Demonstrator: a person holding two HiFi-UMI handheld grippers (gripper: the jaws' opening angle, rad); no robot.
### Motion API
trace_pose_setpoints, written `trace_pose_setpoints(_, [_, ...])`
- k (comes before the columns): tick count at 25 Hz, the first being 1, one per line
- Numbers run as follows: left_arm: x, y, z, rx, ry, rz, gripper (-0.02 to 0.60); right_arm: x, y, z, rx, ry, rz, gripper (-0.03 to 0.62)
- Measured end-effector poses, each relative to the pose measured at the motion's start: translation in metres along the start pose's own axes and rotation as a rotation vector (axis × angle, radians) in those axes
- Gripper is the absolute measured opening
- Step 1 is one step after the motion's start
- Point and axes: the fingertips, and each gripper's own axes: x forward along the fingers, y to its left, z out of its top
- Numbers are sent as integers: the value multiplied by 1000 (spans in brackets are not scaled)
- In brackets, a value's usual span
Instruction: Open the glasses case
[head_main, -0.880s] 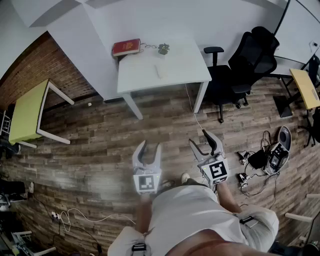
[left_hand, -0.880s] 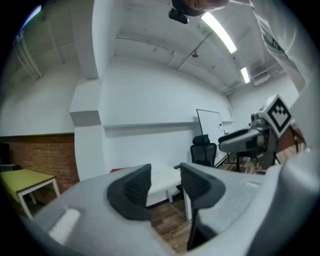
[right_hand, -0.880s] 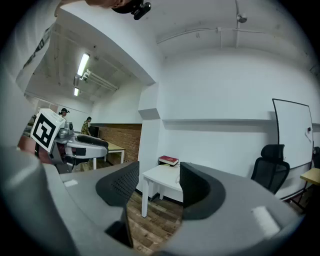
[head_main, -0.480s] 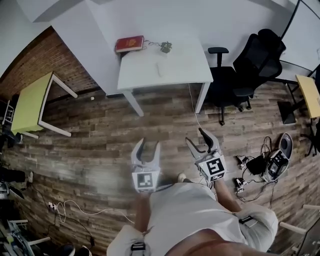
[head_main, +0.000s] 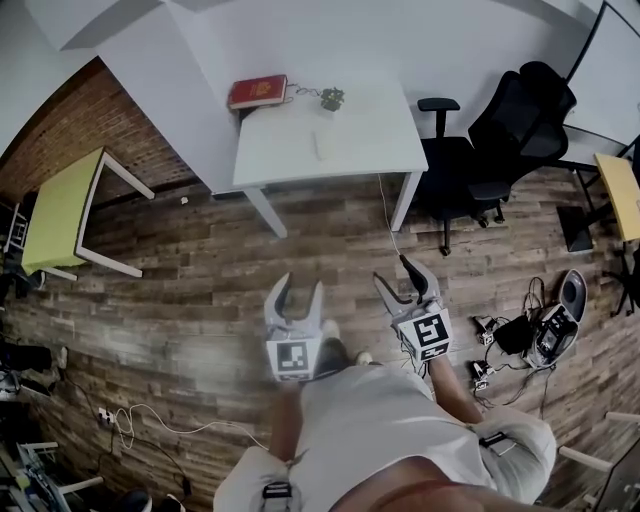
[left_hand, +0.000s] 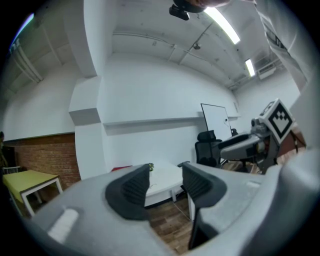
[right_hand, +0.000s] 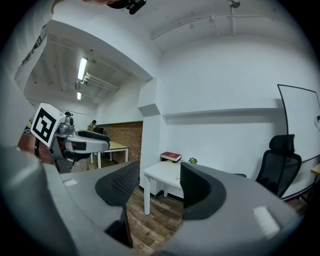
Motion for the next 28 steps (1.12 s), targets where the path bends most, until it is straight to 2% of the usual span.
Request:
trace_pose_setpoints(6, [30,26,3,20,-39,-30,202,35,-7,6,-9,18,-24,249])
trace_pose_setpoints(15, [74,71,-4,6,-30,-77,202,92,-16,12,-13,41,-68,249])
trace_pose_setpoints(28, [131,132,-16,27,-43,-146,201,170,-23,14,-7,68,-133,249])
